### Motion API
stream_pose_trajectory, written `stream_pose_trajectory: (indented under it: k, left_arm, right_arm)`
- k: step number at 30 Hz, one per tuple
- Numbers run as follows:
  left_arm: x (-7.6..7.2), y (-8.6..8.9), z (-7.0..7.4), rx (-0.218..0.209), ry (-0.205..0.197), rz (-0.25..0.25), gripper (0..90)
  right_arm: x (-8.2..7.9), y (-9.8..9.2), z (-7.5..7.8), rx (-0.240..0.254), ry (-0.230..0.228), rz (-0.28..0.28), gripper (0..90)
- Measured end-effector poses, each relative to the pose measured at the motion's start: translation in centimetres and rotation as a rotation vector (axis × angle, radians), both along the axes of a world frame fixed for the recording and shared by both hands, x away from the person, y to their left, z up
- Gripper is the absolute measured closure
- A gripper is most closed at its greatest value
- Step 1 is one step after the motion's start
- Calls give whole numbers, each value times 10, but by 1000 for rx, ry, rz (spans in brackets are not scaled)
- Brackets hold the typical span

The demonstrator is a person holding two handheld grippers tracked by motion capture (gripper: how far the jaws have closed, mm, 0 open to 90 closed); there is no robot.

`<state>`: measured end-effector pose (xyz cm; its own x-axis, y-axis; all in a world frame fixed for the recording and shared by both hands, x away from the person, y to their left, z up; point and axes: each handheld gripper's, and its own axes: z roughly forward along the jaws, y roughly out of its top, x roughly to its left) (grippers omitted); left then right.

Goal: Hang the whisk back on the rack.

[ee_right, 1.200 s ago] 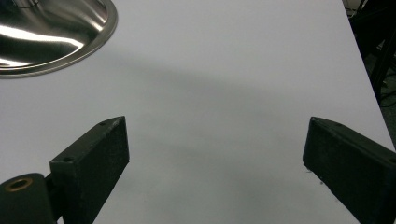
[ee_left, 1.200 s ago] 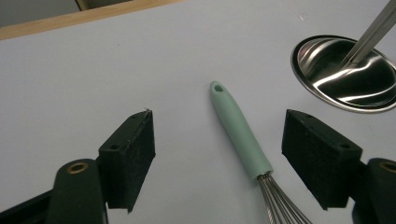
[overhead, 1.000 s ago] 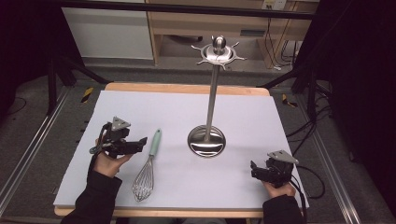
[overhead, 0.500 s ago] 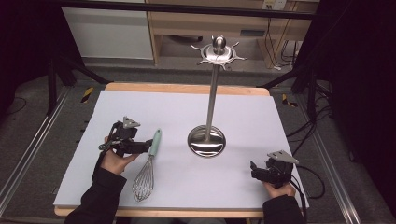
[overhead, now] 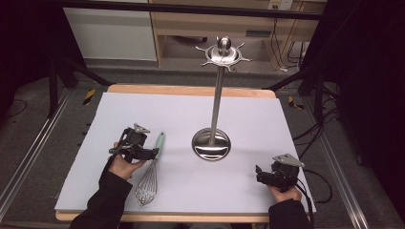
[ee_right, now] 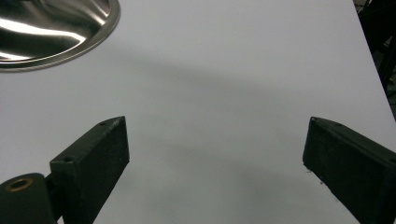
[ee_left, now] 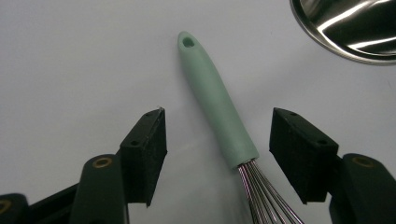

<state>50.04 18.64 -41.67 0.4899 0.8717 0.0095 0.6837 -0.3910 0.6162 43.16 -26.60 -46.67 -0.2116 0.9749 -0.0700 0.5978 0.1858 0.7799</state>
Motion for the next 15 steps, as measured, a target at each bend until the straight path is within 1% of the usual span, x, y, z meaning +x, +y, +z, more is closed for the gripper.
stream_pose_trajectory:
  k: [2, 10, 14, 15]
  left_arm:
    - [0, -2, -3, -2, 16, -4, 378]
    - [4, -8, -13, 11, 65, -2, 419]
    - [6, -10, -18, 11, 97, -1, 469]
    - [7, -10, -19, 10, 99, -1, 476]
  right_arm:
    - [0, 0, 0, 2, 0, 1, 76]
    - [0, 1, 0, 2, 2, 2, 76]
    - [0, 1, 0, 4, 5, 3, 76]
    - [0, 1, 0, 4, 5, 4, 76]
